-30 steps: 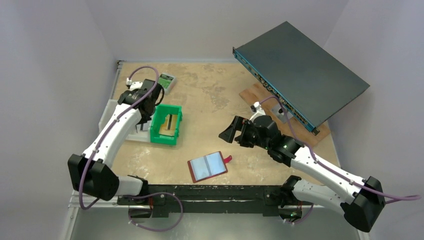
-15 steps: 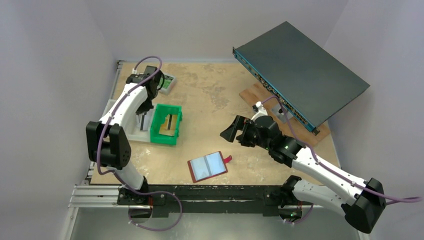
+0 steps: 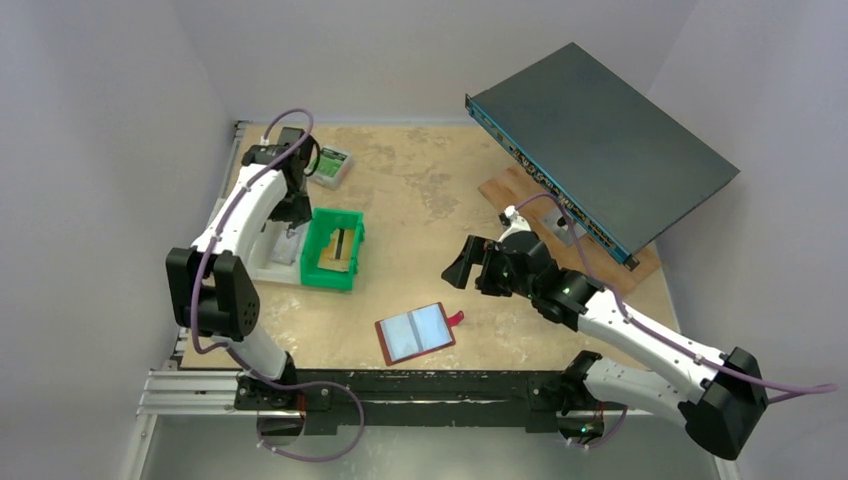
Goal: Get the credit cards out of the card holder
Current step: Place the credit card in the storage box, then remove the credit card from the card holder.
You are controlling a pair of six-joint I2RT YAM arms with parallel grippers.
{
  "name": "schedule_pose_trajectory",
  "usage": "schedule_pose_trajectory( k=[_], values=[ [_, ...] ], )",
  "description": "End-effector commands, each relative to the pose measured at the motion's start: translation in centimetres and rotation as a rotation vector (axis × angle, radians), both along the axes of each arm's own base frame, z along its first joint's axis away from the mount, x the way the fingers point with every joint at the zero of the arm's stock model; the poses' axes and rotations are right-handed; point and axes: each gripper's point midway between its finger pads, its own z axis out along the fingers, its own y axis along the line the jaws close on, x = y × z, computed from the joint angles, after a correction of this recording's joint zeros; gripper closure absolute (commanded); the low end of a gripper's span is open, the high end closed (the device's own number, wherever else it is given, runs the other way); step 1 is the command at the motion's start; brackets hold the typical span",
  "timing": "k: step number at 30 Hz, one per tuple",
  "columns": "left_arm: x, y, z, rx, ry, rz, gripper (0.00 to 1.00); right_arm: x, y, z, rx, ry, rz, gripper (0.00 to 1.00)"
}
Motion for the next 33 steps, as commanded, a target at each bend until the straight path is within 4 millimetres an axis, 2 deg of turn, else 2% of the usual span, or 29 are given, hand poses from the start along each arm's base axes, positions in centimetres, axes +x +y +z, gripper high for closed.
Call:
schedule_pose_trajectory(
  k=[1, 7, 11, 17, 22, 26, 29, 33],
  values=[
    [-0.8, -1.2, 3.3, -0.098, -0.108, -0.046, 0.32, 1.4, -0.1, 1.1, -0.033, -0.049, -0.022, 0.01],
    [-2.9, -4.0, 3.6, -0.268, -0.165, -0.114, 0.27, 1.1, 0.0, -0.2, -0.078, -0.029, 0.009, 0.01],
    [-4.6, -6.5, 3.6, -0.412, -0.198, -0.163, 0.24, 0.4, 1.0, -0.8, -0.104, -0.021, 0.047, 0.01],
    [-8.0, -11.1, 2.7, -0.63, -0.217, -0.256, 0.23, -1.4, 4.1, -1.9, -0.161, -0.015, 0.112, 0.01],
    [-10.9, -16.1, 1.2, -0.843, -0.19, -0.334, 0.22, -2.9, 6.7, -3.5, -0.164, 0.025, 0.164, 0.09],
    [-12.9, -19.2, -0.4, -0.946, -0.149, -0.36, 0.22, -4.0, 8.5, -4.5, -0.211, 0.028, 0.191, 0.11],
    [-13.9, -20.2, -1.9, -0.991, -0.126, -0.334, 0.22, -4.9, 10.3, -4.9, -0.227, 0.03, 0.218, 0.14],
    [-14.9, -20.3, -3.2, -0.996, -0.106, -0.325, 0.22, -6.1, 12.3, -6.2, -0.263, 0.039, 0.254, 0.2]
  ],
)
